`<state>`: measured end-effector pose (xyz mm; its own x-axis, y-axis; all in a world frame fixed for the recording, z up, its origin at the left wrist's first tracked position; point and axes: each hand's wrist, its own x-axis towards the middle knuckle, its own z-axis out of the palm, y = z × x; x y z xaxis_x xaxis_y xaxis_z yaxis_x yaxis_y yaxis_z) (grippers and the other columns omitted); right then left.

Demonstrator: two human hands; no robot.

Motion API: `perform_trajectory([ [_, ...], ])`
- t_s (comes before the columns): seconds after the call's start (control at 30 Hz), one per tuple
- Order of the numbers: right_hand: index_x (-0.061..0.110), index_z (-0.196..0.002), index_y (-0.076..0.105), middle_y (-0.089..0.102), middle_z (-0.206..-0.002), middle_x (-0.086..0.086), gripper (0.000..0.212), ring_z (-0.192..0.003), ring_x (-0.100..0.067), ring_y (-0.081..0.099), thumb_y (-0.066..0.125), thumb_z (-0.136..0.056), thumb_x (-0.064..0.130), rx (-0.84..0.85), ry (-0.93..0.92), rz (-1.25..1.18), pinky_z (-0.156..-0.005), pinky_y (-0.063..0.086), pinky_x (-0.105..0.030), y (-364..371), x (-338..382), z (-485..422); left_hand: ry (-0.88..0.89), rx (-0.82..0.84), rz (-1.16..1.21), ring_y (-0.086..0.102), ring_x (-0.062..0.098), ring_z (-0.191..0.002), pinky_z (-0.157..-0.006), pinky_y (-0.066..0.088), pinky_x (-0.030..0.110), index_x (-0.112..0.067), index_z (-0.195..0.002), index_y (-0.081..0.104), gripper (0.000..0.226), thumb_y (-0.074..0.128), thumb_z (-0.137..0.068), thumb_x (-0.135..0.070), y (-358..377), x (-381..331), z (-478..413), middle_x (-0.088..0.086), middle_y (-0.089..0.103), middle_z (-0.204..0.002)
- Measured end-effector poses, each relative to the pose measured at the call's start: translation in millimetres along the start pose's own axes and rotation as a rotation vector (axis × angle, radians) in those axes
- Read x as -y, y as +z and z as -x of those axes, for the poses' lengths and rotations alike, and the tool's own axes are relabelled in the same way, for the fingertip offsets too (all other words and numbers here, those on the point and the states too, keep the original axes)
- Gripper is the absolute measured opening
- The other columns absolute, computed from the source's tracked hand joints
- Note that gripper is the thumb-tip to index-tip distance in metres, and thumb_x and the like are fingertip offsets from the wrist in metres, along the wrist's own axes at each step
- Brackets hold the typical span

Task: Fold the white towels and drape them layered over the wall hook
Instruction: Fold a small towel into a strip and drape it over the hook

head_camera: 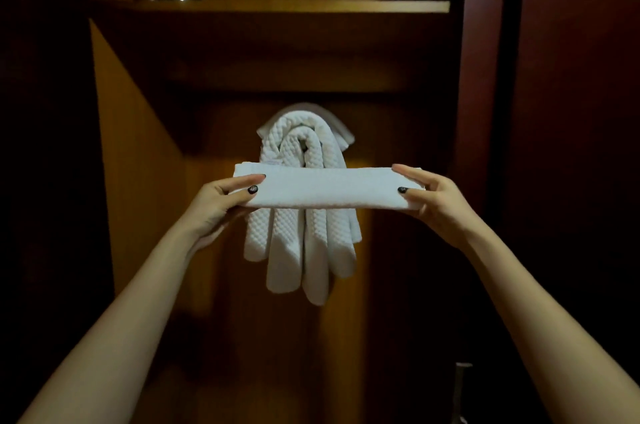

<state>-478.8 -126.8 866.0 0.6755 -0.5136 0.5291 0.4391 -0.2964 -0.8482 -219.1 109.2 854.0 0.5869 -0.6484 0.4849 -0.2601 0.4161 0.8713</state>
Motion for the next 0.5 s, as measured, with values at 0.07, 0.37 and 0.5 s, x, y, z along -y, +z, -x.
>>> perform_trajectory([
  [0.07, 0.004, -0.129, 0.056, 0.06, -0.119, -0.007, 0.043, -0.094, -0.013, 0.065, 0.048, -0.09, -0.014, 0.019, -0.046, -0.017, -0.075, 0.058, -0.022, 2.6, 14.4, -22.0, 0.024, 0.002, 0.009, 0.069, 0.004, -0.088, -0.068, 0.053, 0.013, -0.025, -0.091, 0.08, 0.036, 0.059, -0.09, 0.004, -6.3, -12.5, -15.5, -0.008, 0.075, -0.101],
  [0.37, 0.005, -0.123, 0.057, 0.063, -0.114, -0.008, 0.038, -0.087, -0.012, 0.072, 0.049, -0.09, -0.011, 0.058, -0.166, -0.01, -0.072, 0.057, -0.023, 20.8, 44.1, -139.2, 0.192, -0.143, 0.029, 0.067, -0.003, -0.069, -0.058, 0.051, 0.011, -0.02, -0.108, 0.068, 0.029, 0.057, -0.091, 0.001, -17.1, -59.9, -104.9, -0.012, 0.073, -0.08],
  [0.5, 0.002, -0.124, 0.056, 0.063, -0.119, -0.012, 0.038, -0.09, -0.014, 0.072, 0.048, -0.09, -0.012, 0.115, -0.145, -0.098, -0.072, 0.057, -0.024, 27.2, 49.6, -194.6, 0.213, -0.183, 0.067, 0.066, 0.005, -0.087, -0.068, 0.057, 0.019, -0.01, -0.122, 0.062, 0.034, 0.056, -0.091, 0.002, -24.7, -65.8, -152.1, -0.002, 0.069, -0.1],
])
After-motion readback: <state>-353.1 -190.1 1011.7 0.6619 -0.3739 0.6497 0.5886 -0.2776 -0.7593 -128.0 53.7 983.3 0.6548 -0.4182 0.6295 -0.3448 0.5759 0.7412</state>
